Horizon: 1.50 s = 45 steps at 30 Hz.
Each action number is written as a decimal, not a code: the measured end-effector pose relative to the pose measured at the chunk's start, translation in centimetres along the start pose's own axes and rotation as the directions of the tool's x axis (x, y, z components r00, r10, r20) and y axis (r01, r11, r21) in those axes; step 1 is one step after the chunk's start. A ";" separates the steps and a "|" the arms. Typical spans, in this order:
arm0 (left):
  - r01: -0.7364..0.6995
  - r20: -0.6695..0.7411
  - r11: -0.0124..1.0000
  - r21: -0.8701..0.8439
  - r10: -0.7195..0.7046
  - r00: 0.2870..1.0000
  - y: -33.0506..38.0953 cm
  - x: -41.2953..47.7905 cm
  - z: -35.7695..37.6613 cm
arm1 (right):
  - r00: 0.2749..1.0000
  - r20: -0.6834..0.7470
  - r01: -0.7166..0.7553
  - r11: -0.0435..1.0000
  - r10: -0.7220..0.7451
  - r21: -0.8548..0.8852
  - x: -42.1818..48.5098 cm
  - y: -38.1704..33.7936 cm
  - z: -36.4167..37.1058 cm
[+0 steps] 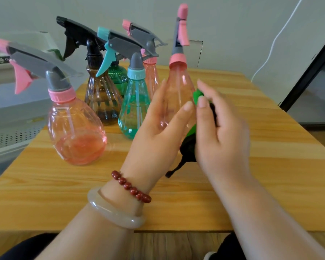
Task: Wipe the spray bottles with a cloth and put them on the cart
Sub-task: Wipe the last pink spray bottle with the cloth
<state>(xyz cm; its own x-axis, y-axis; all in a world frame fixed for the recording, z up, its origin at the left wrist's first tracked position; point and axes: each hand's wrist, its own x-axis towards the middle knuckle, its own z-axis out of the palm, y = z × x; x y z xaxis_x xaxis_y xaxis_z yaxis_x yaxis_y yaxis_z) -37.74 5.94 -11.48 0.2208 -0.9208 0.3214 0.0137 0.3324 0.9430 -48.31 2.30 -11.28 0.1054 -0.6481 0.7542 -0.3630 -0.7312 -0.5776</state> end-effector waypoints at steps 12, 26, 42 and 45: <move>0.054 -0.046 0.978 -0.201 -0.065 0.997 0.3 0.1 0.2 | 0.985 0.011 -0.171 0.962 0.173 0.212 -0.1 0.3 0.4; 0.036 0.038 0.988 -0.150 -0.030 0.999 0.1 0.0 -0.2 | 0.983 0.078 -0.181 0.899 0.164 0.399 0.3 0.7 -0.5; 0.022 0.041 0.998 -0.050 -0.020 0.999 0.1 0.2 -0.9 | 0.974 0.090 0.190 0.966 -0.208 0.172 0.1 1.1 -0.4; 0.051 0.061 0.990 -0.133 -0.043 0.997 -0.1 0.0 -0.8 | 0.963 0.071 -0.261 0.827 0.261 0.498 0.6 1.0 -0.3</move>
<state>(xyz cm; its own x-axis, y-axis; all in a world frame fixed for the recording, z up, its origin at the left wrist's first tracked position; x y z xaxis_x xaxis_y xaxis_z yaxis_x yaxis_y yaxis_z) -36.97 6.12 -11.61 0.1604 -0.9450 0.2849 0.1541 0.3091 0.9385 -48.88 1.25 -11.26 0.0726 -0.8301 0.5529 0.1330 -0.5413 -0.8302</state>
